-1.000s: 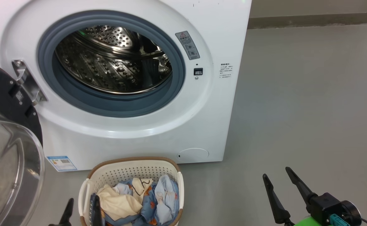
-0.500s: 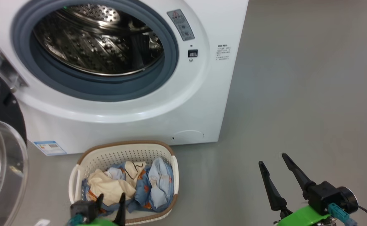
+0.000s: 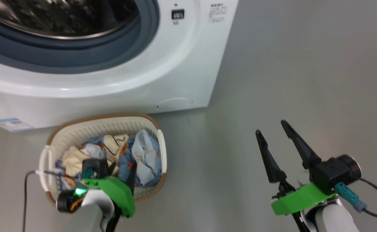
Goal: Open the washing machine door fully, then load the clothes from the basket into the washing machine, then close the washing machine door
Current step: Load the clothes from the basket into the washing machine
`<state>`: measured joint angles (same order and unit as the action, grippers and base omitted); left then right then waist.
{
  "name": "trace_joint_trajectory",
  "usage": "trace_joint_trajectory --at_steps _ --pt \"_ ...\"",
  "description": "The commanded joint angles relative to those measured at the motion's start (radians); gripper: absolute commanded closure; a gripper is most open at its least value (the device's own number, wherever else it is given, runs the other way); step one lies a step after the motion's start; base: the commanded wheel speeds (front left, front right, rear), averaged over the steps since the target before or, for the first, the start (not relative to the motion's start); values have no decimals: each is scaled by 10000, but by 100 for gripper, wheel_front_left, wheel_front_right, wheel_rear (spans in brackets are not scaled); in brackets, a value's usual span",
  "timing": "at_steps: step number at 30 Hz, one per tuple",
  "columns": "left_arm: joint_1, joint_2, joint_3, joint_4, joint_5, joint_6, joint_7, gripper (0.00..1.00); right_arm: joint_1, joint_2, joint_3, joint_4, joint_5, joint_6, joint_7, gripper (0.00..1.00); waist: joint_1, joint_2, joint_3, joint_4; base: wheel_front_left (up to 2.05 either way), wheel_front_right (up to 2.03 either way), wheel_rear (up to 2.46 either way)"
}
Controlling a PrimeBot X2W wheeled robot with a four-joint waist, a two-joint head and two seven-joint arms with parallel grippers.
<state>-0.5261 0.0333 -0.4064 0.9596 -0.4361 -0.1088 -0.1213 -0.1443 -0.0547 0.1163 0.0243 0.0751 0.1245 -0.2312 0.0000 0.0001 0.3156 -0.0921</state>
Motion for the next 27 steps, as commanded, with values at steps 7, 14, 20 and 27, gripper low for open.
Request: trace_joint_trajectory --at_steps 7,14,20,27 --pt "-1933 312 78 1443 -151 -114 30 0 -956 25 724 -404 404 62 -262 0 0 -1 2535 -1488 0 0 0" --pt "-3033 953 229 2466 -309 -145 133 0 -1491 41 1102 -772 1046 62 -301 0 0 -1 3754 -2331 0 0 0" --pt "-3694 1543 361 2870 -443 -119 350 0 -1711 43 1327 -1165 1670 62 -304 0 0 -1 4615 -2860 0 0 0" --pt "-4262 2275 582 3100 -639 214 721 0 -1960 44 1566 -1433 2238 62 -305 0 0 -1 5492 -3378 0 0 0"
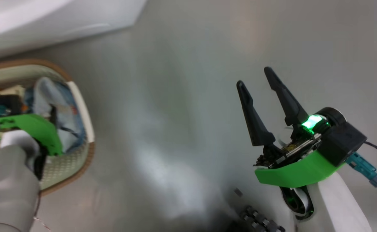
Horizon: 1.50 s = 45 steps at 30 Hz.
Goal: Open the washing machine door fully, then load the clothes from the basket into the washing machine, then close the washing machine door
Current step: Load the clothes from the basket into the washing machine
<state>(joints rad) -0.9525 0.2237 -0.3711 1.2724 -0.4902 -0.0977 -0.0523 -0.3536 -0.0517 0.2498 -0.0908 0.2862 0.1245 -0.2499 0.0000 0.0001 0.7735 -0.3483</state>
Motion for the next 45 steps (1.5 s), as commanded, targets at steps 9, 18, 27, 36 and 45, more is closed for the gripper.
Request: trace_joint_trajectory --at_steps 9,18,27,36,45 --pt "-242 897 461 90 -358 554 423 0 -3 14 340 -389 478 62 -117 0 0 -1 1390 -1078 0 0 0" --pt "-467 945 482 138 -516 793 846 100 -17 14 403 -427 469 62 -118 0 0 -1 1538 -974 0 0 0" --pt "-326 986 413 158 -563 952 685 100 -46 14 382 -350 397 62 -118 0 0 -1 1437 -863 0 0 0" --pt "105 664 394 165 -674 958 -301 100 -14 14 113 -142 131 62 -118 0 0 -1 847 -373 0 0 0" --pt "789 -34 180 37 -601 848 -1801 100 213 14 -378 527 -588 62 -118 0 0 -1 -478 672 0 0 0"
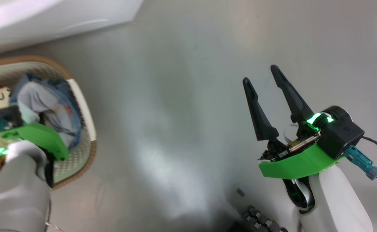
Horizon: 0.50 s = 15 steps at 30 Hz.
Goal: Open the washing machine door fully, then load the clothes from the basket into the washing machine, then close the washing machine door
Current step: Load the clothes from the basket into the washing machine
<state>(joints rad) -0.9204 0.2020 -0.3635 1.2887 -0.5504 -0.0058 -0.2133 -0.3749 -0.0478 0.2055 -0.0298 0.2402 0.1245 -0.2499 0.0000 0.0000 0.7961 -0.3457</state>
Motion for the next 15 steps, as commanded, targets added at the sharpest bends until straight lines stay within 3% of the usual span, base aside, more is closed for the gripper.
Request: trace_joint_trajectory --at_steps 1,7,15 --pt "467 183 103 -126 1 -70 -190 100 426 -24 65 -83 -128 62 -118 0 0 0 -704 646 0 0 0" --pt "1097 -180 70 -667 90 -72 -467 100 592 -24 -339 508 -596 62 -118 0 0 0 -1684 1306 0 0 0" --pt "2651 -398 614 -3382 617 381 -482 100 1011 -24 -635 944 -1062 62 -118 0 0 0 -3054 2099 0 0 0"
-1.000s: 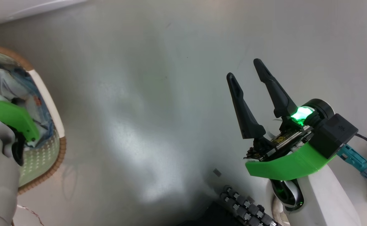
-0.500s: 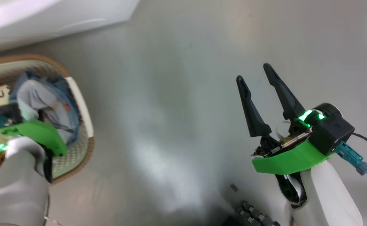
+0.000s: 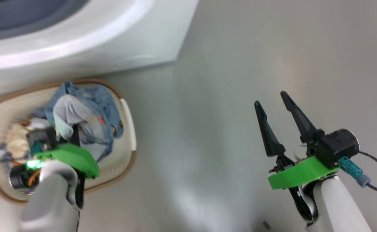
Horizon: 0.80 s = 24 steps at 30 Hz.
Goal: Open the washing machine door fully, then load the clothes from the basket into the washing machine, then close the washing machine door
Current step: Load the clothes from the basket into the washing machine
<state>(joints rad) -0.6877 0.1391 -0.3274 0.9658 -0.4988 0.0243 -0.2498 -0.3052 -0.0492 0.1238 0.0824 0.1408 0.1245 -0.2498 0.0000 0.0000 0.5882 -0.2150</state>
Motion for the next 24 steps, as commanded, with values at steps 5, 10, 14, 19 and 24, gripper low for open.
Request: trace_joint_trajectory --at_steps 5,10,14,19,24 --pt "1577 77 737 -1950 580 337 -118 100 730 -11 27 -81 -289 62 -120 0 0 0 -1893 1190 0 0 0" --pt "2832 -111 1142 -3757 1090 533 -119 100 1204 -11 -183 -72 -418 62 -120 0 0 0 -2820 1556 0 0 0" --pt "3788 -203 1329 -4939 1418 673 -119 100 1595 -10 -245 -9 -499 62 -120 0 0 0 -3557 1761 0 0 0" --pt "4818 -127 1425 -6119 1723 807 -119 100 2056 -10 -219 -65 -519 62 -26 0 0 0 -4348 1899 0 0 0" --pt "5743 99 1501 -7083 1884 979 -119 100 2502 -10 -148 -301 -480 62 209 0 0 0 -5014 1886 0 0 0"
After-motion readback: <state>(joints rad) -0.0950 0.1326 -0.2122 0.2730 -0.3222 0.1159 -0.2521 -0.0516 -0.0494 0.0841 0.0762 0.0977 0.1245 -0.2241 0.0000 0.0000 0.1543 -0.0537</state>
